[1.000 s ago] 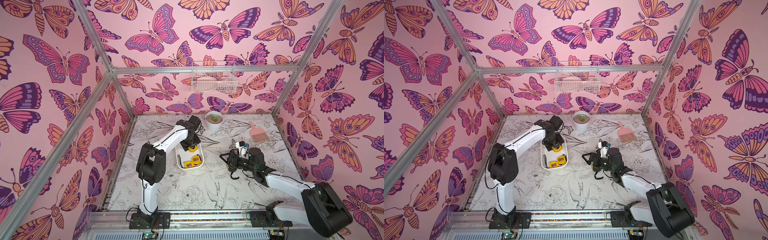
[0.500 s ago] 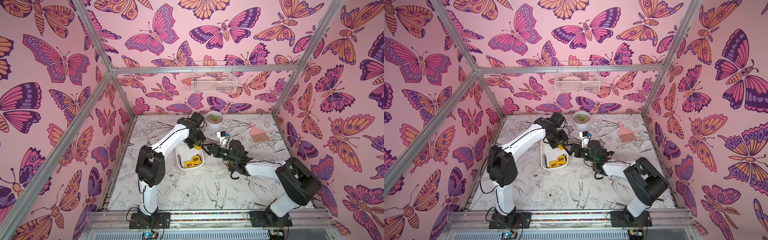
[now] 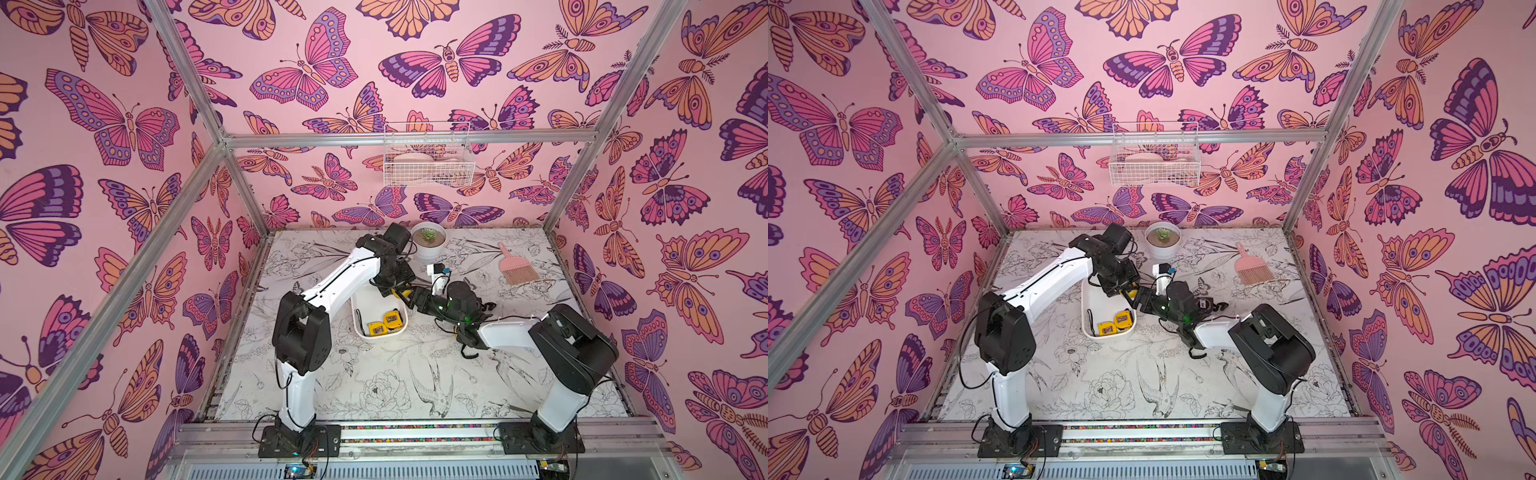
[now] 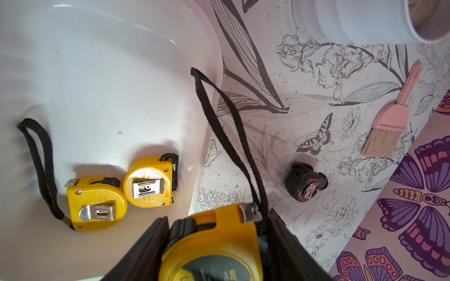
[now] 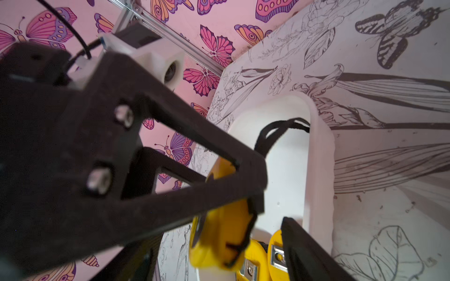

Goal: Take the tape measure out of the storage box
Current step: Place the tape measure at the center of the board.

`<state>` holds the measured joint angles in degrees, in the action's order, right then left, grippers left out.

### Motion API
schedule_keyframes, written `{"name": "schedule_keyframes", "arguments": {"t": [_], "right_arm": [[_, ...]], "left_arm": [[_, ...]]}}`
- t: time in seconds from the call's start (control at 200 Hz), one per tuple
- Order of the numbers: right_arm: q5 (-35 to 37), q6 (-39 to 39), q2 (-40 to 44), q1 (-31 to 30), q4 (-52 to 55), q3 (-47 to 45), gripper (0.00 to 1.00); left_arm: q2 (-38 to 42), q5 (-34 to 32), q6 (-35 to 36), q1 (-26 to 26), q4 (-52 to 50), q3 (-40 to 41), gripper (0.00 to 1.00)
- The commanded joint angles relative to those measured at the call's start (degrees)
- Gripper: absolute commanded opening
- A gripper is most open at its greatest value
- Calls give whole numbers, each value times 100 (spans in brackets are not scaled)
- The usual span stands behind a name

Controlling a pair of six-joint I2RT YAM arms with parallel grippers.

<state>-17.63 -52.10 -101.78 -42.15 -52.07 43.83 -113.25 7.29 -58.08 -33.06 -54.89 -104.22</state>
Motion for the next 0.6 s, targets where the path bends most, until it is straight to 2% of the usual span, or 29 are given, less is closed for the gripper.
{"name": "schedule_keyframes", "arguments": {"t": [0.0, 0.1, 0.18, 0.27, 0.386, 0.476, 0.526, 0.596], "right_arm": [[82, -181, -191, -26, -430, 247, 75], [46, -333, -357, -30, -741, 260, 62], [52, -371, -393, -30, -842, 231, 45], [-61, -313, -395, -30, -710, 275, 27], [-129, -320, -395, -32, -722, 245, 9], [-122, -327, -364, -37, -753, 189, 7], [-150, -317, -332, -27, -730, 163, 6], [-217, -308, -261, 17, -683, 88, 6]], "left_arm": [[187, 47, 34, -51, -68, 27, 35], [199, 36, 54, -76, -75, 42, 35], [221, 42, 88, -72, -78, 71, 36], [234, 58, 112, -77, -69, 95, 42], [200, 138, 171, -71, -72, 35, 58], [158, 228, 283, -85, -68, -55, 75], [159, 223, 378, -91, -68, -93, 88], [234, 79, 496, -73, -65, -107, 99]]}}
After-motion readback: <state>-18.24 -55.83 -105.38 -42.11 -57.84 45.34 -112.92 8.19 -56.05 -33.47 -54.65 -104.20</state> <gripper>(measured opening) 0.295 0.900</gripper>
